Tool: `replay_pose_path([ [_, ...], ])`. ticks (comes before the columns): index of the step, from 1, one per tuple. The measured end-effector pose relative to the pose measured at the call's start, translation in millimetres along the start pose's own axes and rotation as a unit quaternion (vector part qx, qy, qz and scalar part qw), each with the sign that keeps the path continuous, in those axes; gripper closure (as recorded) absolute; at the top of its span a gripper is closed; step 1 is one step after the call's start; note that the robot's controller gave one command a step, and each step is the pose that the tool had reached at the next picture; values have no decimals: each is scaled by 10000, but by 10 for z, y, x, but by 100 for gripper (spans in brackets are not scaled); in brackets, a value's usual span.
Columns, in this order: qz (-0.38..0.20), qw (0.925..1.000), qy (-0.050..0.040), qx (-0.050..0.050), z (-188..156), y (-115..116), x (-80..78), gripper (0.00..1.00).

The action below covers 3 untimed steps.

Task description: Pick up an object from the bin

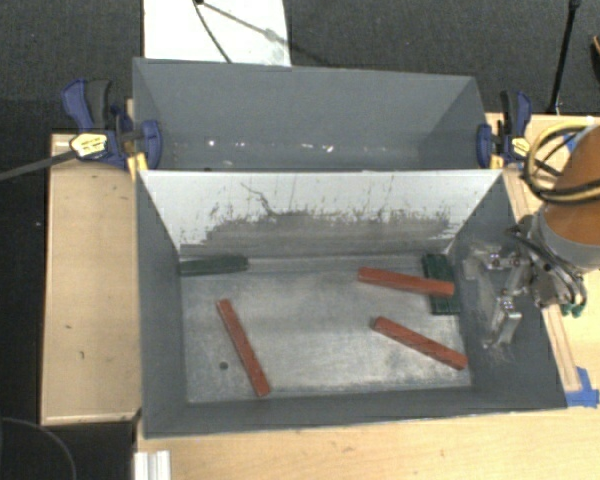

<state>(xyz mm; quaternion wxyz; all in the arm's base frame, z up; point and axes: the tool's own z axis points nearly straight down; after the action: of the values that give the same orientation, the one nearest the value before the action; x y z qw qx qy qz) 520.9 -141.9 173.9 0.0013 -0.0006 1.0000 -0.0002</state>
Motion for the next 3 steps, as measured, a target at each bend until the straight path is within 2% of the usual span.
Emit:
replay_pose_path([
  [1,-36,10000,-58,7,1022,157,-26,0],
  [2,-66,10000,-13,7,1009,150,-8,100],
  [3,-82,10000,-11,5,1023,155,-3,0],
])
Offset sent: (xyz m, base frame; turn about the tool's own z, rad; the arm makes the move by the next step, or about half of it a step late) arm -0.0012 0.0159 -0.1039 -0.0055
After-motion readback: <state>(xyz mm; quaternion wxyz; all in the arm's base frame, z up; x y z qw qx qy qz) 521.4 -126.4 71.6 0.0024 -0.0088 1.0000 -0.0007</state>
